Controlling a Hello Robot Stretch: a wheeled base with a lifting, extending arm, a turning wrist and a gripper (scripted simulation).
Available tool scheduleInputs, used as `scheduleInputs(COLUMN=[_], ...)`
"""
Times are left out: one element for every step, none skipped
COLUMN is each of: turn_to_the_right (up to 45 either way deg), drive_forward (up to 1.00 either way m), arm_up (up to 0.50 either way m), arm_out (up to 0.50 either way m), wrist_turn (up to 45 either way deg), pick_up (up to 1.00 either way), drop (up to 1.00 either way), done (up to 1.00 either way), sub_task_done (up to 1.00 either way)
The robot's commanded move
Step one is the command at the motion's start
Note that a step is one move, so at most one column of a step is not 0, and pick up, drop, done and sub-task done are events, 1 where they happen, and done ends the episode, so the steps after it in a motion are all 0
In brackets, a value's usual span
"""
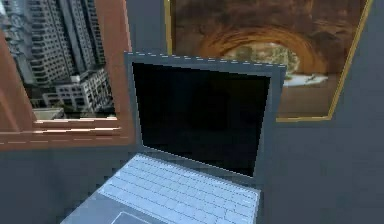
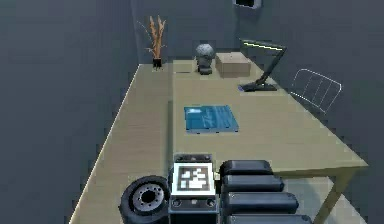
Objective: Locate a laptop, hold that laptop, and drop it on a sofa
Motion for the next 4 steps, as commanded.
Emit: scheduleInputs(turn_to_the_right=[-45.0, -3.0, 0.0, -45.0], drive_forward=[0.0, 0.0, 0.1, 0.0], arm_up=[0.0, 0.0, 0.0, 0.0], arm_out=[0.0, 0.0, 0.0, 0.0], wrist_turn=[0.0, 0.0, 0.0, 0.0], pick_up=[0.0, 0.0, 0.0, 0.0], drop=[0.0, 0.0, 0.0, 0.0], done=[0.0, 0.0, 0.0, 0.0], sub_task_done=[0.0, 0.0, 0.0, 0.0])
